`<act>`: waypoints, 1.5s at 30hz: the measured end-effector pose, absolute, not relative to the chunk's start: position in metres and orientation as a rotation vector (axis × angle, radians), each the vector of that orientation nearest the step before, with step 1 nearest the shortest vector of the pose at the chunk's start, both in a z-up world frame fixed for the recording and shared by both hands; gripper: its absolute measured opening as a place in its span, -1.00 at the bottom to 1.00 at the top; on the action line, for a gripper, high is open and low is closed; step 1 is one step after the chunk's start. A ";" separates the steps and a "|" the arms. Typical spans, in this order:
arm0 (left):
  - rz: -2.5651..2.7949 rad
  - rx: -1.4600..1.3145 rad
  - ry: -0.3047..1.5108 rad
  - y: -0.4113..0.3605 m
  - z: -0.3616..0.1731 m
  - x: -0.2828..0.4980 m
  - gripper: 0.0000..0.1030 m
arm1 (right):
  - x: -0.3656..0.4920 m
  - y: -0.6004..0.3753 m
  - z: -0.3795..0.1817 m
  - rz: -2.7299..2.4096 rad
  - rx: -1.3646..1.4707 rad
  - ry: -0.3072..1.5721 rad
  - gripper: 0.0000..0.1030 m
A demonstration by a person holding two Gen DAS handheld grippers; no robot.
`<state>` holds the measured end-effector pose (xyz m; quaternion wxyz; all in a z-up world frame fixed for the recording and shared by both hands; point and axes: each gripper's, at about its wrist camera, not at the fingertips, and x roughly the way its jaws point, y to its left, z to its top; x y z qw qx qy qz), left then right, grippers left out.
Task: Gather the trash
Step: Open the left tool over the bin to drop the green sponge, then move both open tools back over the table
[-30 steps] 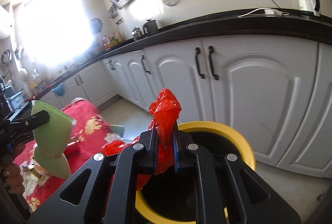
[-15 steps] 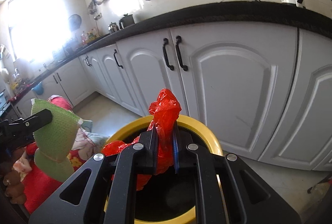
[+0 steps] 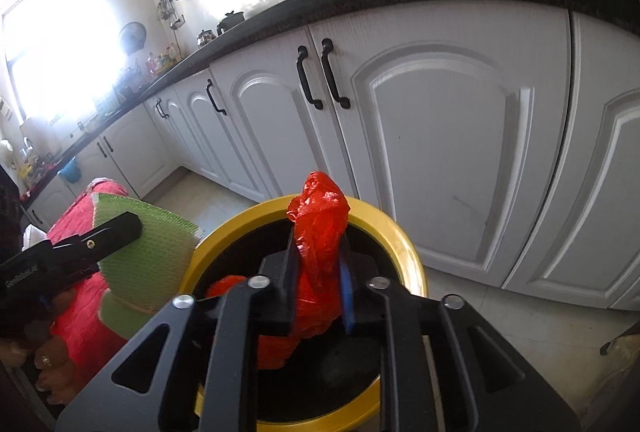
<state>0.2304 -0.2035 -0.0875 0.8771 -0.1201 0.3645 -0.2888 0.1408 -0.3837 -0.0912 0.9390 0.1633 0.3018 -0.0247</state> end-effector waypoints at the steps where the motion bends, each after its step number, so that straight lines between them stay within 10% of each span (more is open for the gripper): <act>1: -0.602 -0.250 0.764 -0.204 -0.089 0.231 -0.21 | 0.141 -0.384 -0.092 -0.050 0.334 0.618 -0.50; 15: -0.534 -0.237 0.751 -0.181 -0.088 0.223 0.78 | 0.135 -0.383 -0.085 -0.057 0.356 0.588 0.09; 45: -0.313 -0.121 0.524 -0.087 -0.011 0.148 0.79 | 0.115 -0.310 -0.021 0.097 0.281 0.476 0.52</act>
